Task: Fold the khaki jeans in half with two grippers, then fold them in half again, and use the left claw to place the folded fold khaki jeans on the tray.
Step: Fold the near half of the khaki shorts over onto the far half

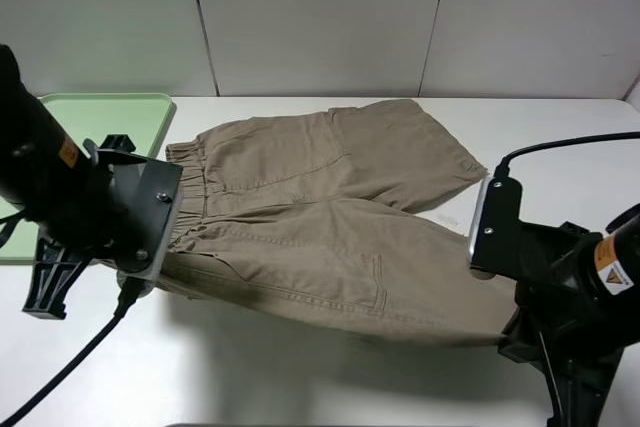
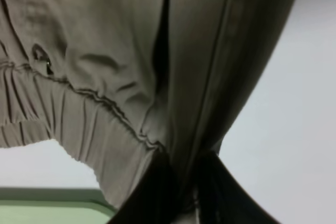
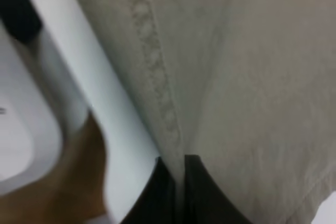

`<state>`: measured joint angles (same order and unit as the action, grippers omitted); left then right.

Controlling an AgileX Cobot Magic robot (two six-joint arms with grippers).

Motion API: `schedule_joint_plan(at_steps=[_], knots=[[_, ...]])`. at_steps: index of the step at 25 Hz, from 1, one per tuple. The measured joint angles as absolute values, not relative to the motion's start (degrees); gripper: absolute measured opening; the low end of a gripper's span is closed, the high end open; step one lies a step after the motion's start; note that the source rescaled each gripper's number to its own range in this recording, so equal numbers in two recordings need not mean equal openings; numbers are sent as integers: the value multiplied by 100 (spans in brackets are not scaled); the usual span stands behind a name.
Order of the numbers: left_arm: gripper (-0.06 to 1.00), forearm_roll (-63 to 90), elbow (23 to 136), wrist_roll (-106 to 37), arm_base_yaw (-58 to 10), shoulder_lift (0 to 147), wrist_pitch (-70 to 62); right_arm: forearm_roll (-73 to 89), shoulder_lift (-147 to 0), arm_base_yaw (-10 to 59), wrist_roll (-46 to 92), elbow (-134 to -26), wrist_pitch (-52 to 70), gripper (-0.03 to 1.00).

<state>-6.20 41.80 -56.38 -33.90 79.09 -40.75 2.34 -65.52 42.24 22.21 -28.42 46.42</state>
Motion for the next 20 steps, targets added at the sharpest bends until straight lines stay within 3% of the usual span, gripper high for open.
schedule_joint_plan(at_steps=[11, 20], knots=[[1, -124, 4180, -5631, -3390, 7455, -5014, 419, -6267, 4224, 1965, -3976, 6284, 0], [1, -159, 4180, -5422, -3334, 7373, -4384, -219, -6487, 4224, 1856, -4802, 6538, 0]])
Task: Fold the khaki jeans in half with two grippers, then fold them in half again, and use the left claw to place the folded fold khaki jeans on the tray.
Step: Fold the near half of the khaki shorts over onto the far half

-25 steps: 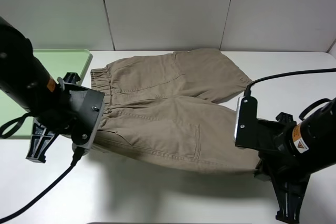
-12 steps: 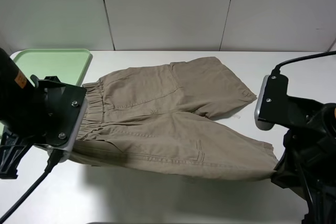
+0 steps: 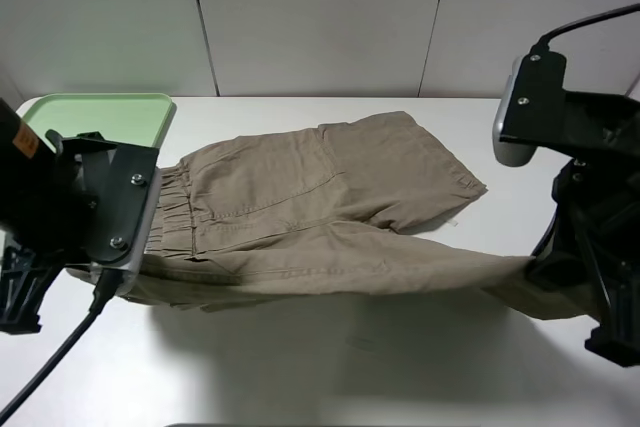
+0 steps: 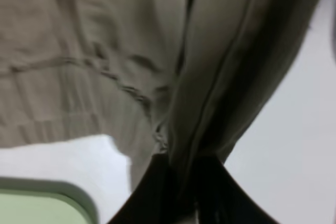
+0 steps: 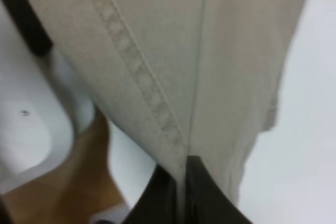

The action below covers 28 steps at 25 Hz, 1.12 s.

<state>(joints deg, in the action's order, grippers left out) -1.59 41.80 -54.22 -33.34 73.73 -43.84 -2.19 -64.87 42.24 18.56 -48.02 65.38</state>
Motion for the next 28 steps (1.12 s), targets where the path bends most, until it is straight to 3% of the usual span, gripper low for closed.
schedule_joint_plan(at_steps=[6, 13, 22, 28], knots=[[1, -159, 4180, -5404, -2607, 7383, -3443, -801, -7430, 4211, 1764, -5497, 6565, 0], [1, -116, 4180, -5354, -1777, 8080, -2426, -818, -8651, 3540, 1812, -6705, 6108, 0], [0, -110, 4229, -5028, -1351, 8898, -891, -804, -10066, 2919, 1966, -8201, 5645, 0], [0, -140, 4229, -5021, -1322, 9562, 248, -934, -10837, 2693, 2032, -8508, 5057, 0]])
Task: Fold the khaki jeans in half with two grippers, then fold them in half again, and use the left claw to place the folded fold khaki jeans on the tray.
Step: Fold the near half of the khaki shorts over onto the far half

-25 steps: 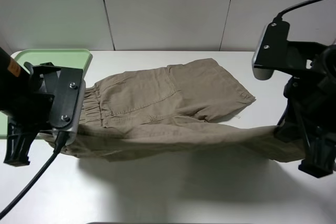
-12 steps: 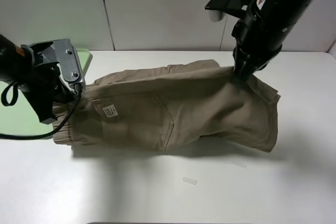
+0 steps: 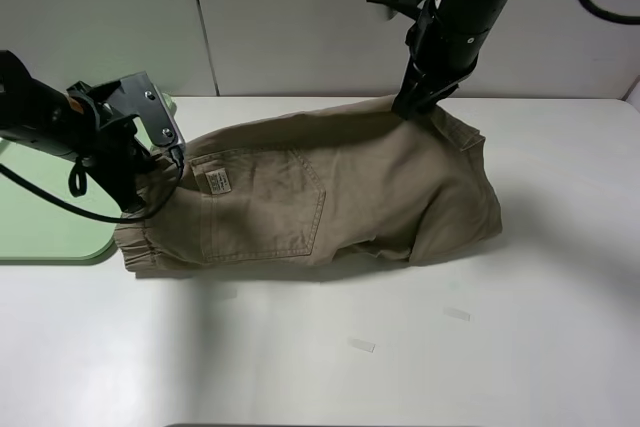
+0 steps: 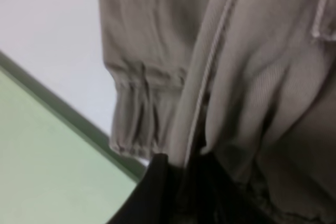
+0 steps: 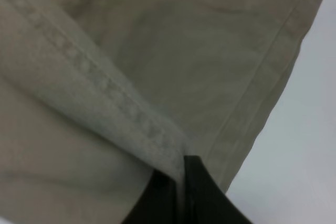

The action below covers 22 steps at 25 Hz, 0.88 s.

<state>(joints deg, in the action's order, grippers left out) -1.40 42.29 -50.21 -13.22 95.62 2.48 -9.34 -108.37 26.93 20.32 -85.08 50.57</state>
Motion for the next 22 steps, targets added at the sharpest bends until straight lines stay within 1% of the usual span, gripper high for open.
schedule_joint_plan(at_steps=[6, 11, 16, 17, 18, 19, 20, 21, 22], knots=[[0, -158, 4235, -5021, -1322, 10210, 1400, -1369, -11332, 2680, 2064, -8507, 4329, 0], [0, -158, 4235, -5021, -1274, 10677, 2367, -1455, -11564, 2674, 2064, -8507, 4063, 0], [0, -158, 4235, -5021, -1274, 10754, 2641, -1475, -11652, 2674, 2064, -8507, 4030, 0], [1, -158, 4235, -5021, -1274, 10754, 2669, -1475, -11652, 2674, 2064, -8507, 4001, 1], [4, -158, 4235, -5021, -1274, 10754, 2719, -1475, -11652, 2674, 2064, -8507, 3972, 6], [12, -158, 4235, -5021, -1274, 10754, 2791, -1475, -11652, 2674, 2064, -8507, 3955, 19], [22, -158, 4235, -5021, -1274, 10754, 2877, -1475, -11652, 2674, 2064, -8507, 3937, 41], [37, -158, 4235, -5021, -1274, 10754, 2983, -1475, -11652, 2674, 2042, -8507, 3921, 64], [52, -158, 4235, -5021, -1274, 10754, 3091, -1475, -11652, 2674, 1984, -8507, 3878, 77]])
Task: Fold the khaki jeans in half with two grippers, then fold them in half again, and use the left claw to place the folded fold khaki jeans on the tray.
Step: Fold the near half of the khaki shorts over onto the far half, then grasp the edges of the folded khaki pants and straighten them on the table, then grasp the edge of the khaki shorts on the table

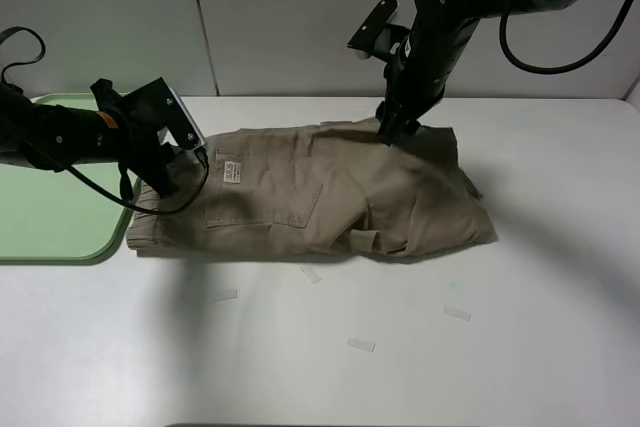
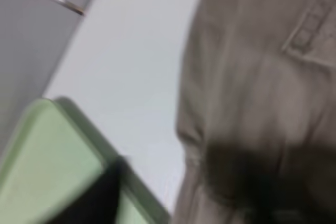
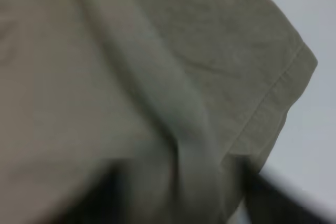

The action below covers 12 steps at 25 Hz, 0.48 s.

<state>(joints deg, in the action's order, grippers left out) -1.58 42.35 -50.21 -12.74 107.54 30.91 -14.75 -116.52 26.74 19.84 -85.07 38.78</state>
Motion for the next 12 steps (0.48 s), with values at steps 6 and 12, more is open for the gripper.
schedule_joint_plan(at_steps=[6, 12], knots=[[97, -158, 4235, -4849, -1274, 10754, 3385, -1510, -11652, 2674, 1869, -8514, 3770, 98], [100, -158, 4235, -4826, -1274, 10754, 3437, -1431, -11652, 2674, 1787, -8514, 3806, 99]])
